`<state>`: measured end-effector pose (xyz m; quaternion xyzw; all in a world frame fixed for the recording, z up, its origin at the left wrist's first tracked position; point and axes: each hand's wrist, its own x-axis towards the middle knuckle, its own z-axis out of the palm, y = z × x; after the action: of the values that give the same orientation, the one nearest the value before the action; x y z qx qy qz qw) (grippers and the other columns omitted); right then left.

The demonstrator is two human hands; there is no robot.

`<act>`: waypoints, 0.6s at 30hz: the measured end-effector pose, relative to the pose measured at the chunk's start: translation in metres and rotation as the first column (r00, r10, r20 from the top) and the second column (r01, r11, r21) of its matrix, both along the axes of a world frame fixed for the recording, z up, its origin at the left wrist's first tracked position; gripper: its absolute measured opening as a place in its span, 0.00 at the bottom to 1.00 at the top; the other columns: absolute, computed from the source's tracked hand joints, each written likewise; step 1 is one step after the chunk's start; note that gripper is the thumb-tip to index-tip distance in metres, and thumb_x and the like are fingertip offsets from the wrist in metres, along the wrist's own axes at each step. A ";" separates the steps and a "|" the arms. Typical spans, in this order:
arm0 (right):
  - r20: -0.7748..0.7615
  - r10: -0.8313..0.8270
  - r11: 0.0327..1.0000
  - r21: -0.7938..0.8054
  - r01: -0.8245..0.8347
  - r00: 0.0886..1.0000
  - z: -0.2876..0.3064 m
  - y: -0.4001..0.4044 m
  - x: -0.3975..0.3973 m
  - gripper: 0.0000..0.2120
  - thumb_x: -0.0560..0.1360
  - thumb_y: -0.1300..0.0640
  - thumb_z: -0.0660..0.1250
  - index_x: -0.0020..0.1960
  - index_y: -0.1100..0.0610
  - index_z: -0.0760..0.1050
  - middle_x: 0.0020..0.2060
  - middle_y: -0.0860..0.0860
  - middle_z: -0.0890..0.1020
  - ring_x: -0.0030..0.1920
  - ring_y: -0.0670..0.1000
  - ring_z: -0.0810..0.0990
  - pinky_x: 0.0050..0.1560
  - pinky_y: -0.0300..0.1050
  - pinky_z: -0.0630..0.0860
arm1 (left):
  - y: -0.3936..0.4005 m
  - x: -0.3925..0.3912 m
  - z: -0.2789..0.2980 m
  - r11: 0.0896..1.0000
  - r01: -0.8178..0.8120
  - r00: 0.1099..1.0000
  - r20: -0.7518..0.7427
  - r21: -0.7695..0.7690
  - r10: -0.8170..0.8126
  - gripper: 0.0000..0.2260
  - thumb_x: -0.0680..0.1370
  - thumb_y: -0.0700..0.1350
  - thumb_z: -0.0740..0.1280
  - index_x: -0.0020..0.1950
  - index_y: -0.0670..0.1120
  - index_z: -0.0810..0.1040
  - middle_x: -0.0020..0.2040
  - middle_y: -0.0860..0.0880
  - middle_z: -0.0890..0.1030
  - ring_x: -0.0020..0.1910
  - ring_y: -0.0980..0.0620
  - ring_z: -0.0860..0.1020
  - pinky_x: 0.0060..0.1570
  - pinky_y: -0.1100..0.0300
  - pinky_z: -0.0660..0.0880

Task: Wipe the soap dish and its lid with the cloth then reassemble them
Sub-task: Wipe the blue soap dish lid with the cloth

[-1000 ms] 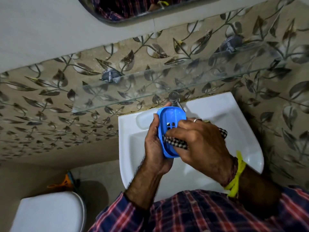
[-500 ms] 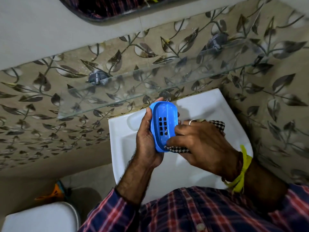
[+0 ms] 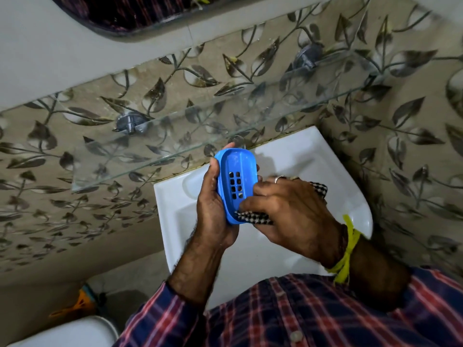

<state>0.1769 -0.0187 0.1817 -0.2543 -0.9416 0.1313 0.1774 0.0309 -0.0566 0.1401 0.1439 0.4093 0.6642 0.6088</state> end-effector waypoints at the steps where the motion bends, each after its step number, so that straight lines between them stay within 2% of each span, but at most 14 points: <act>1: -0.023 -0.049 0.999 -0.016 0.049 0.999 0.000 0.001 0.000 0.12 0.65 0.54 0.77 0.49 0.50 0.83 0.39 0.50 0.82 0.40 0.57 0.81 0.37 0.47 0.77 | 0.001 0.000 0.001 1.000 -0.004 1.000 -0.011 0.003 0.004 0.21 0.83 0.60 0.56 0.68 0.53 0.80 0.52 0.45 0.85 0.48 0.47 0.83 0.48 0.54 0.81; 3: -0.097 -0.153 0.987 -0.066 0.147 0.983 0.003 0.003 -0.006 0.13 0.65 0.55 0.77 0.50 0.51 0.84 0.39 0.51 0.83 0.40 0.58 0.81 0.38 0.48 0.78 | 0.002 0.001 0.003 1.000 -0.012 1.000 -0.014 0.001 0.012 0.22 0.83 0.61 0.57 0.70 0.53 0.78 0.53 0.45 0.85 0.50 0.46 0.83 0.49 0.53 0.82; 7: -0.063 -0.102 0.995 -0.005 0.102 0.993 0.004 0.004 -0.010 0.15 0.64 0.57 0.77 0.51 0.52 0.84 0.40 0.52 0.83 0.40 0.58 0.81 0.38 0.49 0.79 | 0.000 0.004 0.002 1.000 -0.010 1.000 0.009 0.000 0.010 0.23 0.83 0.61 0.56 0.72 0.52 0.76 0.57 0.43 0.83 0.53 0.44 0.81 0.50 0.51 0.81; 11: -0.129 -0.227 0.973 -0.074 0.219 0.965 0.011 0.006 -0.014 0.13 0.65 0.55 0.75 0.51 0.51 0.84 0.41 0.52 0.84 0.41 0.59 0.82 0.39 0.49 0.78 | 0.001 0.007 0.004 0.997 -0.078 0.997 -0.017 -0.024 0.077 0.22 0.85 0.59 0.55 0.72 0.51 0.77 0.57 0.43 0.84 0.52 0.46 0.83 0.52 0.52 0.82; 15: -0.122 -0.114 0.993 -0.023 0.112 0.986 0.006 -0.004 -0.013 0.14 0.64 0.56 0.76 0.50 0.51 0.83 0.39 0.51 0.83 0.39 0.57 0.81 0.38 0.48 0.77 | -0.002 0.002 0.007 0.994 -0.112 0.994 -0.011 0.019 0.112 0.21 0.85 0.58 0.54 0.68 0.50 0.79 0.52 0.45 0.85 0.48 0.48 0.84 0.49 0.54 0.82; 18: -0.146 -0.263 0.960 -0.134 0.244 0.954 0.007 0.002 -0.013 0.13 0.65 0.53 0.74 0.50 0.49 0.83 0.41 0.49 0.84 0.42 0.56 0.82 0.39 0.46 0.77 | -0.004 0.009 0.003 0.992 -0.123 0.992 -0.022 0.014 0.124 0.21 0.85 0.59 0.55 0.68 0.52 0.80 0.53 0.44 0.85 0.49 0.48 0.85 0.48 0.54 0.83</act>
<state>0.1636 -0.0168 0.1891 -0.3714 -0.8744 0.1813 0.2543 0.0401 -0.0602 0.1436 0.1296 0.4204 0.7013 0.5609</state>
